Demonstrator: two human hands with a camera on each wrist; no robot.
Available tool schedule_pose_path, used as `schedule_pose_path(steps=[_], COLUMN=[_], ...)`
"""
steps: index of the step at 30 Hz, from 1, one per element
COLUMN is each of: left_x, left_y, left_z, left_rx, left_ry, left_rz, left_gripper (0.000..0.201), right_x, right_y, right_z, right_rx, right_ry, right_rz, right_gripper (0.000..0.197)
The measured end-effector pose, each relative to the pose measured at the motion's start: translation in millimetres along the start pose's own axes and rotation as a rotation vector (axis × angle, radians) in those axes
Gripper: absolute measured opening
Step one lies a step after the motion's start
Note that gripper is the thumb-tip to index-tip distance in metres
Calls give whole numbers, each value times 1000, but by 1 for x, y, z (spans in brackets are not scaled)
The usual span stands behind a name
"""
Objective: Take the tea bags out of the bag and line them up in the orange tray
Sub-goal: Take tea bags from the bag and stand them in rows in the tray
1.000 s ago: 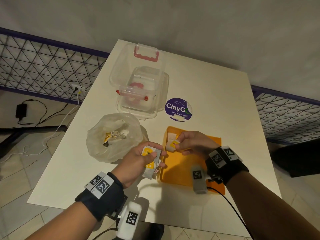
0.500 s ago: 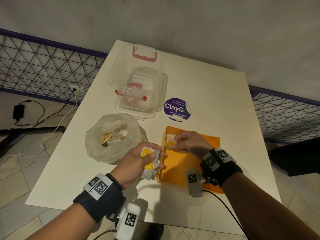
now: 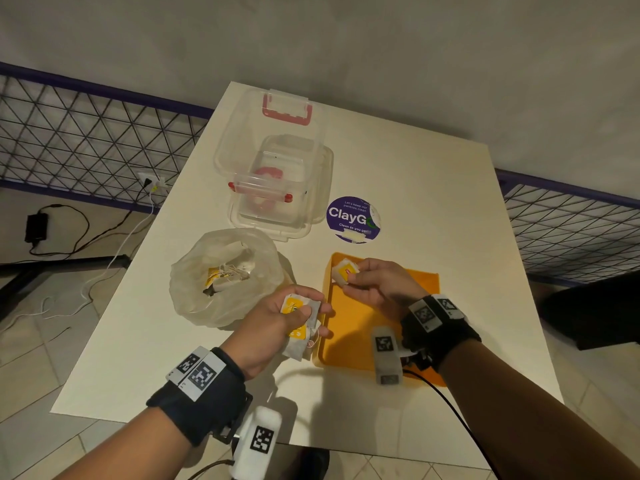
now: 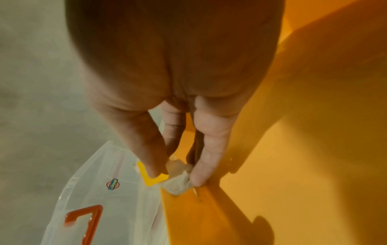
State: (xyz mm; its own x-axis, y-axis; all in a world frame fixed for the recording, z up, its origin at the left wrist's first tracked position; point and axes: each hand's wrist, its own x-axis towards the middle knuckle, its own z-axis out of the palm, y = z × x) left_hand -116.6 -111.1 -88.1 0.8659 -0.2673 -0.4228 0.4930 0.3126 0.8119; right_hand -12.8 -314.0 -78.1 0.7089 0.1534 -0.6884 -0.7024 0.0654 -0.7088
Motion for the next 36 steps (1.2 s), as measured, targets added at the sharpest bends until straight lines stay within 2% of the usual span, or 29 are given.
schedule_pose_path(steps=[2, 4, 5, 8, 9, 16, 20, 24, 30, 36], left_x=[0, 1, 1, 2, 3, 6, 6, 7, 5, 4], left_y=[0, 0, 0, -1, -1, -2, -2, -2, 1, 2], left_z=[0, -1, -1, -2, -1, -1, -1, -1, -1, -2], left_rx=[1, -10, -13, -20, -24, -43, -39, -44, -50, -41], left_ry=[-4, -6, -5, -8, -10, -21, -22, -18, -2, 0], left_rz=[3, 2, 1, 4, 4, 13, 18, 7, 6, 6], left_gripper=[22, 22, 22, 22, 22, 21, 21, 21, 22, 22], right_x=[1, 3, 2, -3, -3, 8, 10, 9, 5, 6], right_y=[0, 1, 1, 1, 0, -6, -7, -8, -9, -7], right_z=[0, -1, -1, -1, -1, -10, -3, 10, 22, 18], right_rx=[57, 15, -99, -694, -804, -1132, -1331, -1595, -1646, -1521], right_ry=[1, 10, 16, 5, -17, -123, -59, 42, 73, 138], right_rz=[-10, -15, -35, -155, -188, -340, -440, -564, -569, -410], right_gripper=[20, 15, 15, 13, 11, 9, 6, 18, 13, 16])
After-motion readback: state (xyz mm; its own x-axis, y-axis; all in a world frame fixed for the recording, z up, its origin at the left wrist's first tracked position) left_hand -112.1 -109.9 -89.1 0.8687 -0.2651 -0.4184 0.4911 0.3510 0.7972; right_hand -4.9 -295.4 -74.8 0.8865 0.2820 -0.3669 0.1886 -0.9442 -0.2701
